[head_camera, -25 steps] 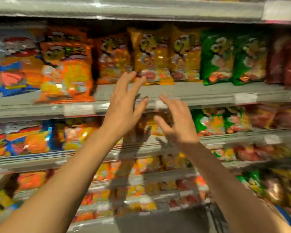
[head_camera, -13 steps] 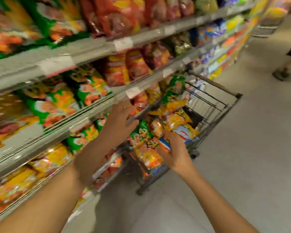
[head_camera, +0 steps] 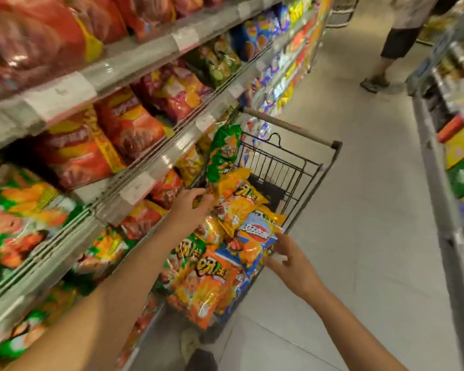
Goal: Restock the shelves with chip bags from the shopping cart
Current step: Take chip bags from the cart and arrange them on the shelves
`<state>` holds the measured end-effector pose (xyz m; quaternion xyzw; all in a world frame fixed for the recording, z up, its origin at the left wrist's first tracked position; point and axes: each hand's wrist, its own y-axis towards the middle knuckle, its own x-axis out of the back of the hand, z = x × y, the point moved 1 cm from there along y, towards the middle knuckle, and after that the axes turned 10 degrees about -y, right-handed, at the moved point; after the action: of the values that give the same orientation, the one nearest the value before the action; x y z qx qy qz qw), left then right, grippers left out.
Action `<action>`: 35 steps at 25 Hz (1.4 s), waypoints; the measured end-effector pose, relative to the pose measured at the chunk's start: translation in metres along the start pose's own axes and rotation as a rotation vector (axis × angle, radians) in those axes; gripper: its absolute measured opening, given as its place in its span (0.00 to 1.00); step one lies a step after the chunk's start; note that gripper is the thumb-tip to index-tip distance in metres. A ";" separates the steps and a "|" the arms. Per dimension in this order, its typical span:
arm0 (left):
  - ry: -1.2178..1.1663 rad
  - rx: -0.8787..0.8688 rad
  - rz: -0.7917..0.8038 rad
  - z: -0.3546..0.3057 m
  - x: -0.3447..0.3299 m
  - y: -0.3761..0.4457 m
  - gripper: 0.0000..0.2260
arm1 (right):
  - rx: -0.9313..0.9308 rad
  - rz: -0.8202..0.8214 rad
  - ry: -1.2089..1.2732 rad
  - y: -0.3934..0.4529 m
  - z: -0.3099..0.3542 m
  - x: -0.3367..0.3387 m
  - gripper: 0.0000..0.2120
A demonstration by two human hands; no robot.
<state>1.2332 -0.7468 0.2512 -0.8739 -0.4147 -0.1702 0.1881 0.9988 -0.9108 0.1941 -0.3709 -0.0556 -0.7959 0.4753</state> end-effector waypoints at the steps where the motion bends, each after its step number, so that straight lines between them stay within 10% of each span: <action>1: -0.095 0.056 0.006 0.005 0.003 0.025 0.15 | -0.062 0.000 0.027 0.018 0.001 -0.001 0.29; 16: 0.144 0.443 0.006 0.089 -0.038 0.228 0.23 | -0.633 0.296 0.374 0.261 -0.036 -0.046 0.37; 24: -0.109 0.908 0.380 0.111 -0.086 0.277 0.55 | -0.907 0.348 0.902 0.335 -0.089 -0.091 0.34; 30: -0.300 0.831 0.368 0.096 -0.096 0.251 0.37 | -1.044 0.425 0.983 0.324 -0.095 -0.084 0.05; 35: -0.316 0.824 0.421 0.090 -0.092 0.195 0.37 | -0.885 0.536 1.019 0.297 -0.095 -0.070 0.17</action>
<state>1.3447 -0.8791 0.0947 -0.8067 -0.2852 0.1847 0.4835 1.2039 -1.0631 0.0027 -0.1127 0.5928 -0.6740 0.4262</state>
